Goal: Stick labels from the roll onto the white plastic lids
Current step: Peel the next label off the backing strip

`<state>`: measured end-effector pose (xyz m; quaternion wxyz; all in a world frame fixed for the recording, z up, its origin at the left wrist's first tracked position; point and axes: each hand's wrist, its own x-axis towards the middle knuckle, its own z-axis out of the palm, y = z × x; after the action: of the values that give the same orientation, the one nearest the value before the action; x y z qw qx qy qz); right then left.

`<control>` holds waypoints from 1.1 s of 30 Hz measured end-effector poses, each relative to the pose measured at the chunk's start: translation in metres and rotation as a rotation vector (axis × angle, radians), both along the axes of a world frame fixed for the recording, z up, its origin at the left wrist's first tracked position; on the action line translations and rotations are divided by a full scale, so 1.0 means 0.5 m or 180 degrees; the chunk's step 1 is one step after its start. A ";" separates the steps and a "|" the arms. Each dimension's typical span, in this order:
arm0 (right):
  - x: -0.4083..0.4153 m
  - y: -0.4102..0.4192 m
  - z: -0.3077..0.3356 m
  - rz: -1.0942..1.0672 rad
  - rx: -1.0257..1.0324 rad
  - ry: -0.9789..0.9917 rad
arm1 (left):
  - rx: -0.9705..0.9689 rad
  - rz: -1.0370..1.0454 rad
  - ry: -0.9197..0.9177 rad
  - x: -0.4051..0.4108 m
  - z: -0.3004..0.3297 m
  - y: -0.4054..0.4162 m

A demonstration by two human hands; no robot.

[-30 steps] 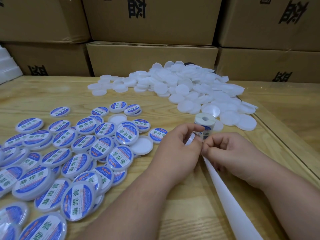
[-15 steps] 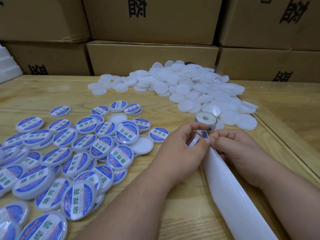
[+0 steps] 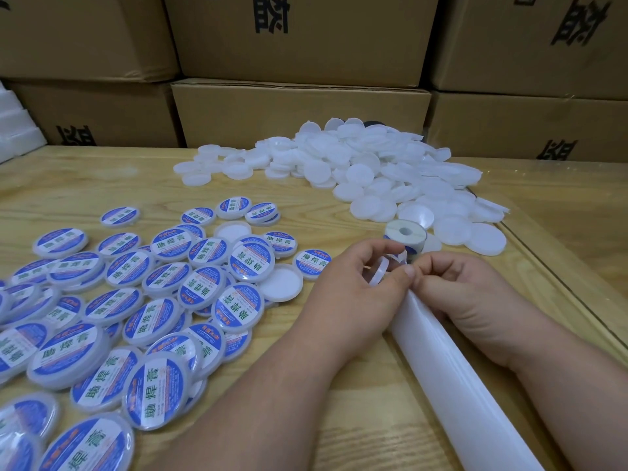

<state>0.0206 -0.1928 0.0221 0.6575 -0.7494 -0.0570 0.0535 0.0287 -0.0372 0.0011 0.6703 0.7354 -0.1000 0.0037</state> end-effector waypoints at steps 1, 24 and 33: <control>-0.001 0.001 -0.001 0.0005 -0.0007 -0.0018 | 0.0009 0.0021 -0.0010 0.000 0.000 0.000; 0.009 0.003 -0.007 -0.0164 0.0377 -0.0053 | -0.0137 0.0098 0.0092 0.003 -0.004 0.007; 0.007 0.000 -0.008 -0.0058 0.0501 -0.0124 | -0.0060 -0.0007 0.0010 0.002 -0.004 0.006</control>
<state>0.0241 -0.1926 0.0182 0.7136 -0.6967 -0.0670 0.0283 0.0295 -0.0344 -0.0008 0.6774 0.7288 -0.0997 0.0027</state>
